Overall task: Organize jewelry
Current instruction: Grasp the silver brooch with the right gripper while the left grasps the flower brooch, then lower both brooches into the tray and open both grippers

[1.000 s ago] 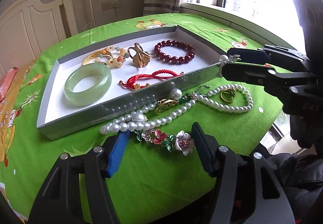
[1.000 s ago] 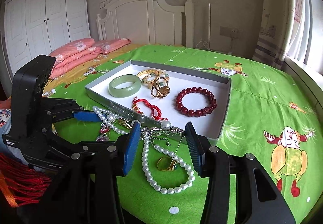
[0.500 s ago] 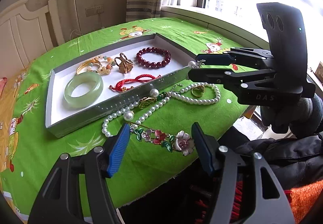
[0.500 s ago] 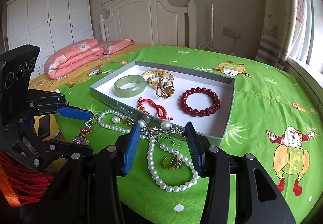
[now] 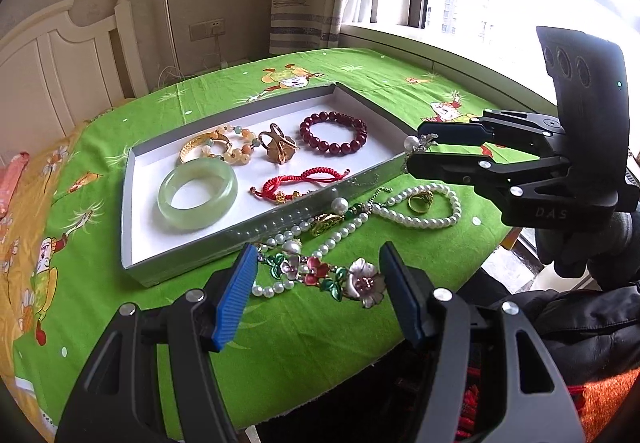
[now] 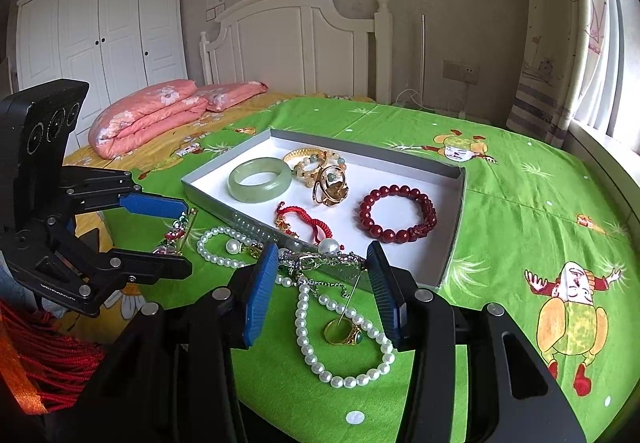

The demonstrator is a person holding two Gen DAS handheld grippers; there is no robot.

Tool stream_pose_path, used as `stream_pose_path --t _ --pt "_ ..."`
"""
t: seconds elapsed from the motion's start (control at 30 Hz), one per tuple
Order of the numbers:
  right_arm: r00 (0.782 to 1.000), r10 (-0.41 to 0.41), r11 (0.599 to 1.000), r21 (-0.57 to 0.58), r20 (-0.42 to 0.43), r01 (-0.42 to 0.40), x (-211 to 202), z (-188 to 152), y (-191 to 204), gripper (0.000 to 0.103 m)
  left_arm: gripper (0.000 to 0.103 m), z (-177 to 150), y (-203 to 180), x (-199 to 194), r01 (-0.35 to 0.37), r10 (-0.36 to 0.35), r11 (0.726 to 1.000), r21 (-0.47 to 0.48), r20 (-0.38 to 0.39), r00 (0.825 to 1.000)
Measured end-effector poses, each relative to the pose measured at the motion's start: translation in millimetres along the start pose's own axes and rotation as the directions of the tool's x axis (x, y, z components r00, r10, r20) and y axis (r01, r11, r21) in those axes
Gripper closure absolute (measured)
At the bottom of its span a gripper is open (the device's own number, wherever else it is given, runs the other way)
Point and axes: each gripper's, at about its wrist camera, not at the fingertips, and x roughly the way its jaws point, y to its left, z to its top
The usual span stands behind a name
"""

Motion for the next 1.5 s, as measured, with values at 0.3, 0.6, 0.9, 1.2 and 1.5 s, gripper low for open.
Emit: stream_pose_path --t 0.3,0.6,0.9,1.2,1.5 --pt "1.0 0.004 1.0 0.018 0.018 -0.004 14 25 -14 0.057 0.041 34 17 18 -0.059 0.059 0.998 0.022 0.009 0.998" --pt "1.0 0.017 0.997 0.082 0.003 -0.017 40 48 -38 0.057 0.041 62 28 50 -0.097 0.098 0.995 0.025 -0.016 0.995" --pt "0.997 0.048 0.977 0.208 -0.06 -0.035 93 73 -69 0.057 0.041 80 41 84 -0.114 0.113 0.993 -0.028 -0.055 0.992" --pt "0.993 0.026 0.97 0.244 -0.119 0.004 124 92 -78 0.057 0.04 82 49 99 -0.144 0.14 0.989 -0.039 -0.078 0.987" --pt "0.99 0.009 0.971 0.236 -0.139 0.024 128 95 -76 0.056 0.038 85 51 104 -0.172 0.168 0.984 -0.048 -0.072 0.983"
